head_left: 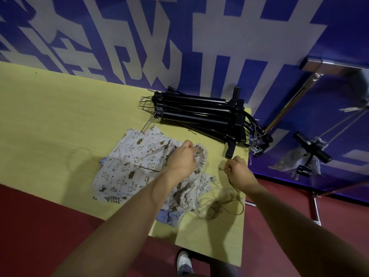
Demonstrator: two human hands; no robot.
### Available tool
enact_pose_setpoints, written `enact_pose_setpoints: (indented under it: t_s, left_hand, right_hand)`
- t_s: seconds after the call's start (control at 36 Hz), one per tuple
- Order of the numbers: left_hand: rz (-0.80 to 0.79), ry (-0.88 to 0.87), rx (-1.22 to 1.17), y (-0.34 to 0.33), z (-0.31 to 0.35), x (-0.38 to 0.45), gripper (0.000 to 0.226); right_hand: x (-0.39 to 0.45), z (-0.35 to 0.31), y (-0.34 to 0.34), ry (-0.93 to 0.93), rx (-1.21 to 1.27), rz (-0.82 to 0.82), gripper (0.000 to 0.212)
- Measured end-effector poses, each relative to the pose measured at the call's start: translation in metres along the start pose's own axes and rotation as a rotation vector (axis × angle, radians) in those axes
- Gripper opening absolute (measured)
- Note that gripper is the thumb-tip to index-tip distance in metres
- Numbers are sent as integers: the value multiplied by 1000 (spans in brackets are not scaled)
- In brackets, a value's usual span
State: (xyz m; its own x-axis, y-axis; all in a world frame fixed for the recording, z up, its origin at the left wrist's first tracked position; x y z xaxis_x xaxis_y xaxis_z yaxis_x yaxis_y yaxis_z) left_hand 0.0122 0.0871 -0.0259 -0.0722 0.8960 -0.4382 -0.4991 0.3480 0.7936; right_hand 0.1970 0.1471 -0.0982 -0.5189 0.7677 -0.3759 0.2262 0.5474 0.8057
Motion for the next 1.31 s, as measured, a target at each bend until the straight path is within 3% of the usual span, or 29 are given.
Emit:
enact_pose_setpoints:
  t_s: [0.11, 0.22, 0.33, 0.5, 0.64, 0.78, 0.89, 1.06, 1.19, 1.31]
  left_hand:
    - [-15, -51, 3, 4, -2, -4, 47]
    - [-73, -127, 2, 12, -7, -7, 57]
    - [-63, -136, 25, 27, -12, -14, 68]
    - [39, -101, -13, 49, -14, -25, 71]
    - [70, -132, -84, 68, -16, -38, 73]
    - [123, -162, -65, 94, -20, -51, 69]
    - [203, -91, 49, 114, -22, -60, 61]
    - [363, -36, 8, 130, -24, -73, 39]
    - [499, 17, 236, 139, -22, -85, 56]
    - [530, 85, 439, 148, -18, -91, 65]
  right_hand:
    - [0, -7, 1, 28, -142, 6, 14]
    - [-3, -34, 20, 59, 93, 173, 8]
    - [-5, -79, 42, 207, 210, 267, 6]
    - [-7, -128, 50, 384, 72, 289, 7]
    - [-5, -143, 48, 270, -41, 342, 13]
    - [-9, -159, 58, 330, 83, 250, 12]
    - [-13, -176, 74, 352, 167, 140, 34]
    - [-16, -197, 92, 402, 96, 102, 50]
    - [-18, -210, 106, 440, 26, 164, 56]
    - [-16, -218, 112, 409, 151, 223, 58]
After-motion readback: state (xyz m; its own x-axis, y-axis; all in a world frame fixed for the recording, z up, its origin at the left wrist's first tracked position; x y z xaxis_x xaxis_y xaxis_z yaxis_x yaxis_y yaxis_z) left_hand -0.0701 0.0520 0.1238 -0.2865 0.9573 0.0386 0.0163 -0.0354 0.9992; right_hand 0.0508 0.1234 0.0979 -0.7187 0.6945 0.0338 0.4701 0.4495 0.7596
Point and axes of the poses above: each hand's wrist, its own x-axis towards the middle knuckle, its own y-axis out of the back of the hand, z = x × y, the point moved 4 cm from there along x, towards the middle knuckle, and after that the axes turned 10 degrees about -z, right-handed, at the moved point
